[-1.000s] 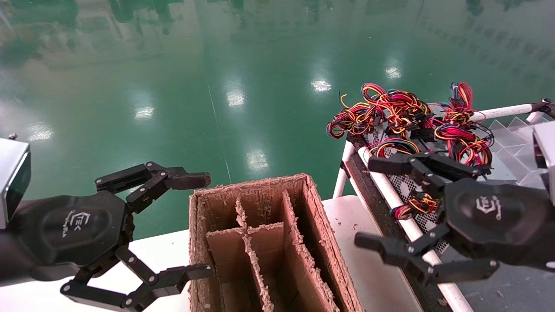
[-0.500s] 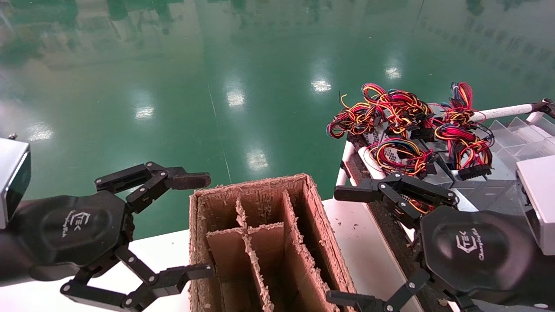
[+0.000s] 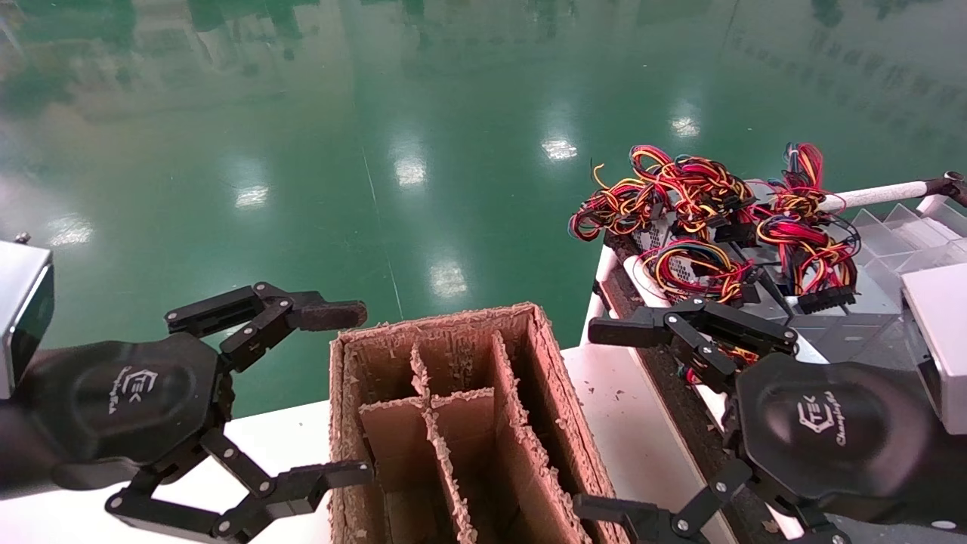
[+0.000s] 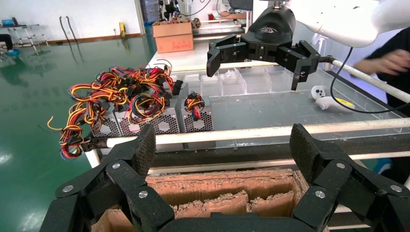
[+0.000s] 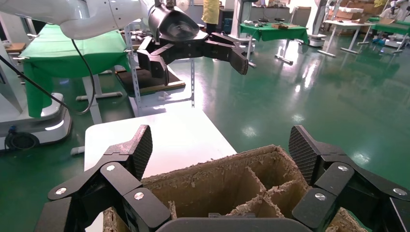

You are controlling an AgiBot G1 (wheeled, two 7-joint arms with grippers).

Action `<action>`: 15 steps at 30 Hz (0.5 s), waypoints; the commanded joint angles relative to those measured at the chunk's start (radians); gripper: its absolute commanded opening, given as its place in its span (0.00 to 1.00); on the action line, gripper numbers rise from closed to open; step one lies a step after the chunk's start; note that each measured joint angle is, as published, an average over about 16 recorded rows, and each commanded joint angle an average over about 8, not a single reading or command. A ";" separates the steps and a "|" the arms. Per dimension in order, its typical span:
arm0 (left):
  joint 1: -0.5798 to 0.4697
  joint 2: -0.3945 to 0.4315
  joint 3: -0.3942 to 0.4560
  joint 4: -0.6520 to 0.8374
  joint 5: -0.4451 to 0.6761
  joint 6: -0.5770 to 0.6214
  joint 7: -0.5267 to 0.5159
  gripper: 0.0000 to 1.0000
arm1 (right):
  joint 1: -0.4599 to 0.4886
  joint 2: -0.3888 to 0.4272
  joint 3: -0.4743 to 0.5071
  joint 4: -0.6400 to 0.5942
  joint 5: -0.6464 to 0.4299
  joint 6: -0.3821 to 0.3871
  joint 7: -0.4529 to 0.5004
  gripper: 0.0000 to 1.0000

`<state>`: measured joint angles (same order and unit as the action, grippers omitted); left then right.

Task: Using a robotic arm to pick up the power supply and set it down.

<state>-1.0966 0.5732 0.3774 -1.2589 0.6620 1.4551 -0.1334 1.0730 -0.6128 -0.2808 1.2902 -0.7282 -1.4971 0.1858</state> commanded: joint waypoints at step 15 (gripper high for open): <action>0.000 0.000 0.000 0.000 0.000 0.000 0.000 1.00 | 0.001 0.001 0.001 -0.005 -0.001 0.001 0.001 1.00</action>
<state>-1.0966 0.5733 0.3774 -1.2588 0.6620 1.4551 -0.1334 1.0739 -0.6117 -0.2797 1.2851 -0.7294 -1.4958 0.1871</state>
